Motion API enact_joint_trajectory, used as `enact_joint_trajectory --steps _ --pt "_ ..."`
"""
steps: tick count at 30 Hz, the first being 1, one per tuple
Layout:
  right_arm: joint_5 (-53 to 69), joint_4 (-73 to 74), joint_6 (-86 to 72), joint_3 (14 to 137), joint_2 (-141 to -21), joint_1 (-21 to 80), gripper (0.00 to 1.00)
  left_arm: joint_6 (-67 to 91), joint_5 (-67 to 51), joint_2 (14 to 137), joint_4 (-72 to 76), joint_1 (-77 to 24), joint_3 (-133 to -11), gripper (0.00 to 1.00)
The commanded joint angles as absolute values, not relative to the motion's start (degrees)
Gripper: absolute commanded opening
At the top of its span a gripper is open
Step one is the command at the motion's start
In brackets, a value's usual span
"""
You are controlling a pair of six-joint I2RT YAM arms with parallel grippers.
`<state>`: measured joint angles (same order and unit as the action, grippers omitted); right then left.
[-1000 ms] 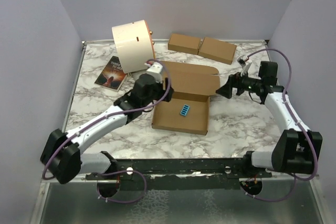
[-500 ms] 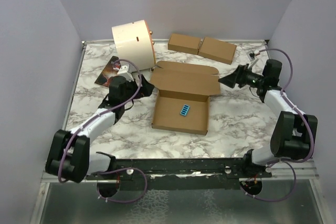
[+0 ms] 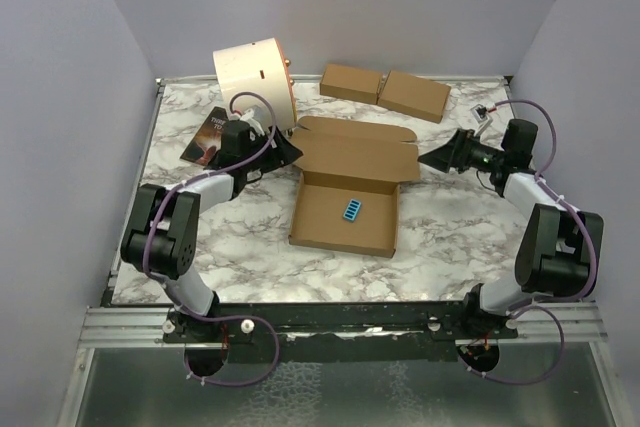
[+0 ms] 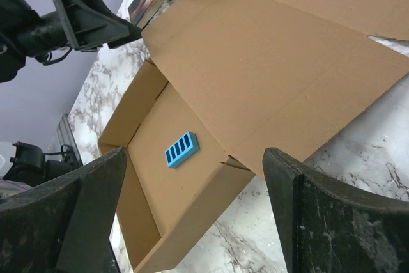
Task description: Fold the paper box
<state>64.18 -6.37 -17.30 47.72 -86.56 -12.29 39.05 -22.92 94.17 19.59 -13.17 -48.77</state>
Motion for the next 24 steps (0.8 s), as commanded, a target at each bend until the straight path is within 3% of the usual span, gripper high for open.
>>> enact_joint_trajectory --steps 1,5,10,17,24 --pt "66.57 -8.0 -16.97 48.06 -87.04 -12.91 0.88 42.62 -25.32 98.21 21.62 -11.54 -50.72 0.63" --pt "67.0 -8.62 -17.45 47.77 -87.15 -13.26 0.88 42.96 -24.71 100.8 21.95 -11.02 -51.2 0.59" --pt "67.75 -8.85 -17.69 47.7 -87.84 -13.74 0.88 46.42 -28.18 103.44 26.45 -10.96 -51.69 0.39" --pt "68.88 -9.34 -18.12 47.38 -88.5 -14.5 0.88 49.7 -28.58 102.2 30.79 -10.96 -48.71 0.31" --pt "69.37 -9.33 -18.16 47.18 -89.11 -14.68 0.88 52.45 -30.34 100.64 35.4 -11.2 -45.55 0.15"
